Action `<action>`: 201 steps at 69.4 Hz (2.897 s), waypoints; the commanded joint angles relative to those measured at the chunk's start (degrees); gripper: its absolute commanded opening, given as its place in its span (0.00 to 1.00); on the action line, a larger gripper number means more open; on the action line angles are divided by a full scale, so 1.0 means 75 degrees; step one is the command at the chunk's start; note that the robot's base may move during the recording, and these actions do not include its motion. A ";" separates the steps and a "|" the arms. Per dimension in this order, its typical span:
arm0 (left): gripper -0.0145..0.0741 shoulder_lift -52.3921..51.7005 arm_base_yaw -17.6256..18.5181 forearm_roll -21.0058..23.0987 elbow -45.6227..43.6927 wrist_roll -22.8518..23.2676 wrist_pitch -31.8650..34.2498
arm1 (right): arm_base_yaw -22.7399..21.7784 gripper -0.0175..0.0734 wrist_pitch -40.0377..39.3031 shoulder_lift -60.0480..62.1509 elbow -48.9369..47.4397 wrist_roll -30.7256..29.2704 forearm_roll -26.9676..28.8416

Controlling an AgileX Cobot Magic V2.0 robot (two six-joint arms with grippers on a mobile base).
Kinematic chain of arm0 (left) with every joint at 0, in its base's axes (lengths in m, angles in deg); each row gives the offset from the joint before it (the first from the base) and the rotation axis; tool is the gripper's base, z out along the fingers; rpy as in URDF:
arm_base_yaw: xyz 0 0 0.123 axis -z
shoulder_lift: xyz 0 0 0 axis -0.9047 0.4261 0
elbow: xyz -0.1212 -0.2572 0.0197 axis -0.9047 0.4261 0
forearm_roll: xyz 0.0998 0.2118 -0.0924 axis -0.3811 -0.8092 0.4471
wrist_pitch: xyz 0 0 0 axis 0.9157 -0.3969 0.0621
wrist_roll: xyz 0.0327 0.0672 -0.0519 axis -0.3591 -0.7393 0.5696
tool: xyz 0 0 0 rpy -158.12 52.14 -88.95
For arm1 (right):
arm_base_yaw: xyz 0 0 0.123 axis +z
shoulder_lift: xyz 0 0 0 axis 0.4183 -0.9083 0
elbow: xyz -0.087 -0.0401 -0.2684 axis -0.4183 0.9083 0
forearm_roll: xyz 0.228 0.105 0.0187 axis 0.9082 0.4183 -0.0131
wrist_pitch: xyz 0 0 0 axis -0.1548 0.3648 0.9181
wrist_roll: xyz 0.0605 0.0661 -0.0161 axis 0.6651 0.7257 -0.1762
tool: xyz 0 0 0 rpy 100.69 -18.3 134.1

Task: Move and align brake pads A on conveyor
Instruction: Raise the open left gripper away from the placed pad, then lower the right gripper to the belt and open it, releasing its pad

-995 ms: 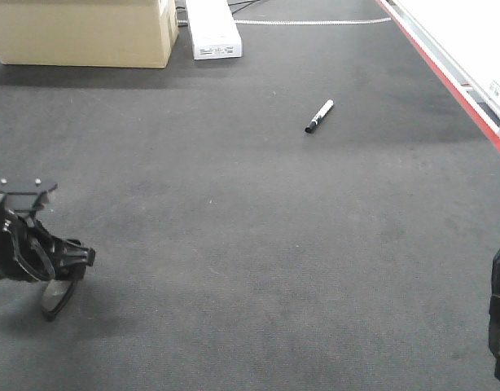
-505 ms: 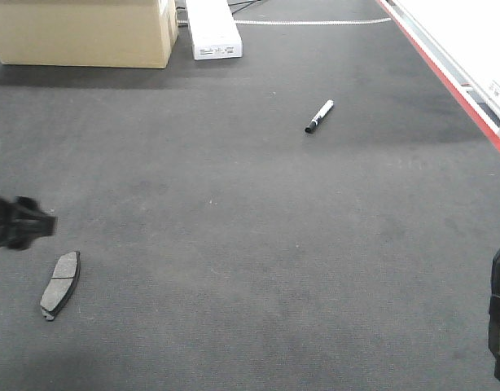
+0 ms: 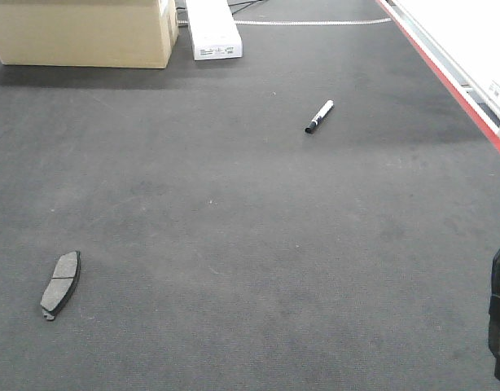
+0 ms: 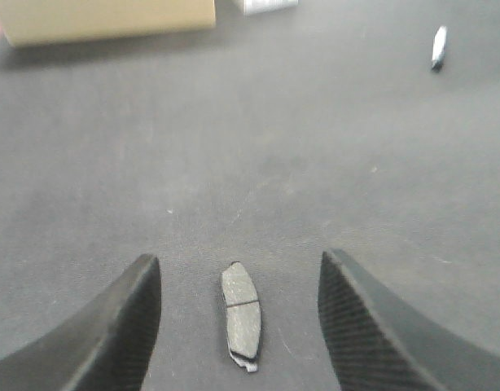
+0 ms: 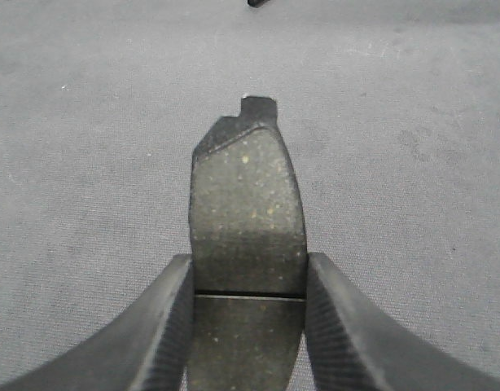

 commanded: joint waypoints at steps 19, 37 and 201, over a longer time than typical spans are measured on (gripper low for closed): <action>0.61 -0.2207 0.0040 0.0326 0.1382 0.0031 0.0341 | -0.0021 0.22 -0.0638 -0.0006 -0.0231 -0.0067 0.0092; 0.61 -0.2178 0.0040 0.0464 0.1903 0.0031 0.0784 | -0.0021 0.22 -0.0638 -0.0006 -0.0231 -0.0067 0.0092; 0.61 -0.2178 0.0040 0.0456 0.1903 0.0031 0.0776 | -0.0021 0.25 0.0441 -0.6996 -0.3549 -0.0031 -0.0108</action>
